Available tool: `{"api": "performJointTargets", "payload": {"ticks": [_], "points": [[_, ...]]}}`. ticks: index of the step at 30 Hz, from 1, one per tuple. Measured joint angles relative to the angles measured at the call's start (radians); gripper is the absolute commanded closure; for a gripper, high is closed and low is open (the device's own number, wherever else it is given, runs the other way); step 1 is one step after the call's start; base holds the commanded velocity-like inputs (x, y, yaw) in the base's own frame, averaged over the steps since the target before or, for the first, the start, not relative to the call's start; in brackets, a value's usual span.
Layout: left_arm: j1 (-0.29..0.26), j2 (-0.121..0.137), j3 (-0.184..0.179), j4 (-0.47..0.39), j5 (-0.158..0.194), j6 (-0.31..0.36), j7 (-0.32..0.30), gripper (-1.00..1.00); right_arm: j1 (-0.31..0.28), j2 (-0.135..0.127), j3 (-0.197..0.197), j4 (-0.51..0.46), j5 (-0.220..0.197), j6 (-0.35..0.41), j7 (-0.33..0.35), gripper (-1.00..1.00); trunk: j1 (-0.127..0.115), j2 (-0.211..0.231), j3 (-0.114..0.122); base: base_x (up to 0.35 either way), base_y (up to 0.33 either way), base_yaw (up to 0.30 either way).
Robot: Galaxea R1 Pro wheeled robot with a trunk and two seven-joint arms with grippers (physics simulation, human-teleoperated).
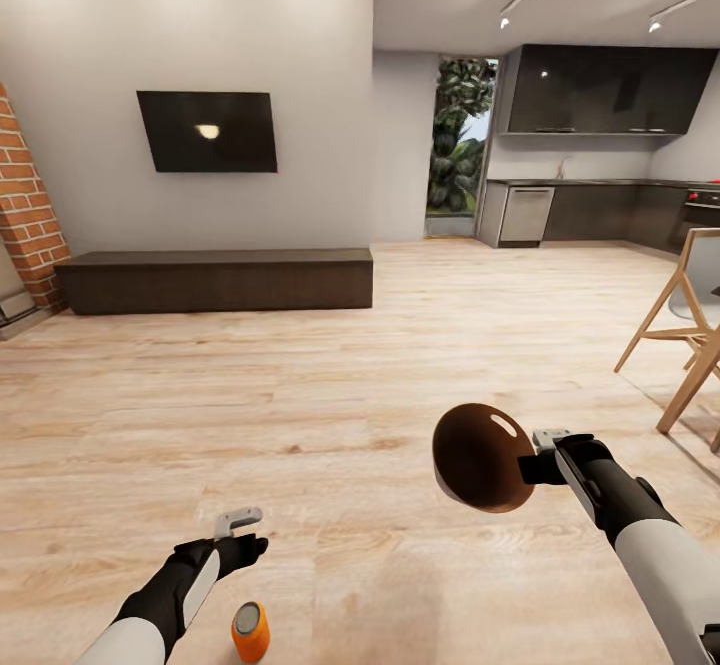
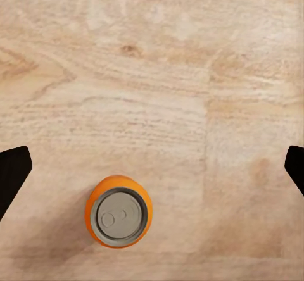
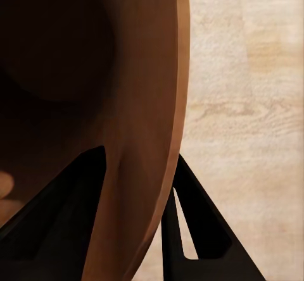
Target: Put the three can of soda from the living room inside the tash can in the kitchen.
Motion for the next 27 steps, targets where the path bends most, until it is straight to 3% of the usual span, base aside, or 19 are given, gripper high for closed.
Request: {"api": "performJointTargets", "payload": {"ticks": [20,27], "points": [[0.000,0.000,-0.002,0.000,0.000,-0.002,0.001,-1.00,-0.005,0.000,-0.003,-0.004,-0.001,-0.004,-0.002,1.00,0.000,0.000,0.000,0.003,-0.001,0.000],[0.000,0.000,-0.003,0.000,0.000,-0.002,0.001,-1.00,-0.037,0.005,-0.003,-0.003,0.004,-0.006,-0.003,1.00,0.000,0.000,0.000,0.000,0.000,0.000]]}}
